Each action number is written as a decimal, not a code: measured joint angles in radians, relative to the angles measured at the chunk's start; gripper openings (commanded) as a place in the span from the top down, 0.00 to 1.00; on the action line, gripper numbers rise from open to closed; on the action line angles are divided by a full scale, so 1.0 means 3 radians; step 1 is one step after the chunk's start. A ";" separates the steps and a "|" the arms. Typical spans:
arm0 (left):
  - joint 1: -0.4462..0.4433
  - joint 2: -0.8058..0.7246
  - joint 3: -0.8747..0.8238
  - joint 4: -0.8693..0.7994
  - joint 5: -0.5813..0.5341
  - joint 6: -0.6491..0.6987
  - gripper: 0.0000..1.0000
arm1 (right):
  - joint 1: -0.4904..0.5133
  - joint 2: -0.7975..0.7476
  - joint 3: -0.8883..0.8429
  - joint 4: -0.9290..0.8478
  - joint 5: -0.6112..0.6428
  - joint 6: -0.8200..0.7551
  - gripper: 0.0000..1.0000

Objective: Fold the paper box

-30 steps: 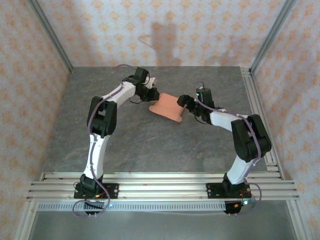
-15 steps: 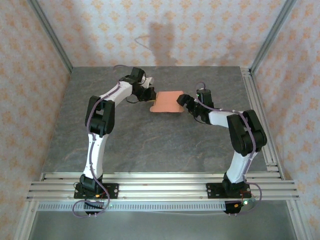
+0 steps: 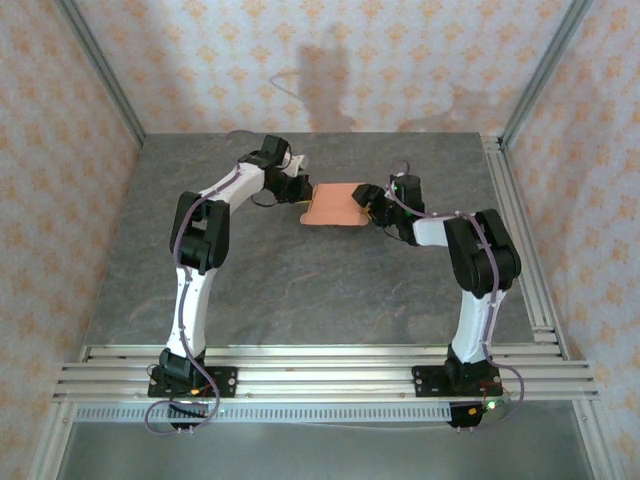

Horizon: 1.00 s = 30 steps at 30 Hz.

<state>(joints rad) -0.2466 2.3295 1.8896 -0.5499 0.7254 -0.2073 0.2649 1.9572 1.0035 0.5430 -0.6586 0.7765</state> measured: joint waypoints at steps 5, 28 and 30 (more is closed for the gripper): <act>0.0003 -0.0001 -0.0033 0.0017 -0.0001 -0.0003 0.81 | -0.0033 0.0000 -0.0008 0.0109 -0.0003 0.0095 0.57; -0.0431 -0.1993 -0.2112 0.1675 -0.1101 0.0690 0.00 | -0.0257 -0.0570 -0.0275 0.0112 -0.0015 0.0319 0.62; -0.0662 -0.2174 -0.2408 0.2032 -0.1278 0.1059 0.00 | -0.0301 -0.0666 -0.0313 0.0072 -0.0057 0.0346 0.62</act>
<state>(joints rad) -0.4454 1.6772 1.1671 0.0597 0.3420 0.1104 0.1745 1.7573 0.9096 0.5648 -0.6758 0.8803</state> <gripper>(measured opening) 0.999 0.399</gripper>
